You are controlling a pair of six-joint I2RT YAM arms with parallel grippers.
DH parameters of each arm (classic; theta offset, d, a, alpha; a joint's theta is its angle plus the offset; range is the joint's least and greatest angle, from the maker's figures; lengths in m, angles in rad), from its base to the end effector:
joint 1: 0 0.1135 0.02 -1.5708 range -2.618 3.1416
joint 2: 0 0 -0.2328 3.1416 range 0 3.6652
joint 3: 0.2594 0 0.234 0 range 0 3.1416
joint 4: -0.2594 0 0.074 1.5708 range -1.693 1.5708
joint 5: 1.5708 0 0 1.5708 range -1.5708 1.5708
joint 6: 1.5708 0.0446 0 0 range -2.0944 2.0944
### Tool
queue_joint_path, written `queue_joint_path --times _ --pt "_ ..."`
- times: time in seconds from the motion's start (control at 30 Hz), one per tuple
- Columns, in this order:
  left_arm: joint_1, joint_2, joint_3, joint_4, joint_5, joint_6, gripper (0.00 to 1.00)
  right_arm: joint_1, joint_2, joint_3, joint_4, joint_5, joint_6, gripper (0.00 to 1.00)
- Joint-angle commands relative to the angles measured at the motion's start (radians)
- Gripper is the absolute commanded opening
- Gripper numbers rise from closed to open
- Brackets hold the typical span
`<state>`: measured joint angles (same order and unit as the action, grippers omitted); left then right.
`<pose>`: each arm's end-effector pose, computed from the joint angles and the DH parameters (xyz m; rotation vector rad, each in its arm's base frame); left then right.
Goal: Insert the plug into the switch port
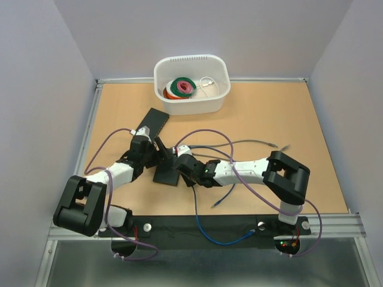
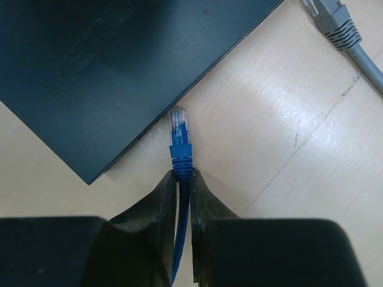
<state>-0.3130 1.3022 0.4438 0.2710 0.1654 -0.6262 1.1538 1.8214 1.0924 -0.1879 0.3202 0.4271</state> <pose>0.2353 -0.0839 0.1406 -0.2507 2.2245 -0.7073 0.1575 0.3209 0.1408 -0.7438 2.3328 0.3115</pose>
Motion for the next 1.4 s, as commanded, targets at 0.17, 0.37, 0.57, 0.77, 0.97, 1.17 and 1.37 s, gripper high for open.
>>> queue_joint_path --times 0.17,0.37,0.57,0.77,0.97,1.17,1.37 --pt "-0.024 -0.038 -0.028 -0.010 -0.078 -0.024 0.79 0.041 -0.022 0.044 0.051 -0.035 -0.011 0.00" --pt "-0.044 -0.003 -0.040 0.080 -0.024 -0.033 0.78 0.067 -0.051 0.026 0.050 -0.012 0.001 0.00" --pt "-0.086 0.055 -0.020 0.120 -0.023 -0.013 0.78 0.069 -0.060 0.046 0.051 0.011 0.001 0.00" --pt "-0.095 0.086 -0.020 0.135 -0.018 -0.010 0.76 0.069 -0.050 0.090 0.044 0.042 -0.017 0.00" --pt "-0.095 0.097 -0.024 0.128 -0.040 -0.030 0.75 0.070 -0.048 0.115 0.038 0.013 0.002 0.01" --pt "-0.095 0.112 -0.024 0.122 -0.055 -0.046 0.74 0.080 -0.051 0.126 0.039 0.022 0.009 0.00" --pt "-0.095 0.103 -0.042 0.126 -0.055 -0.058 0.74 0.080 -0.024 0.123 0.038 0.071 0.032 0.00"
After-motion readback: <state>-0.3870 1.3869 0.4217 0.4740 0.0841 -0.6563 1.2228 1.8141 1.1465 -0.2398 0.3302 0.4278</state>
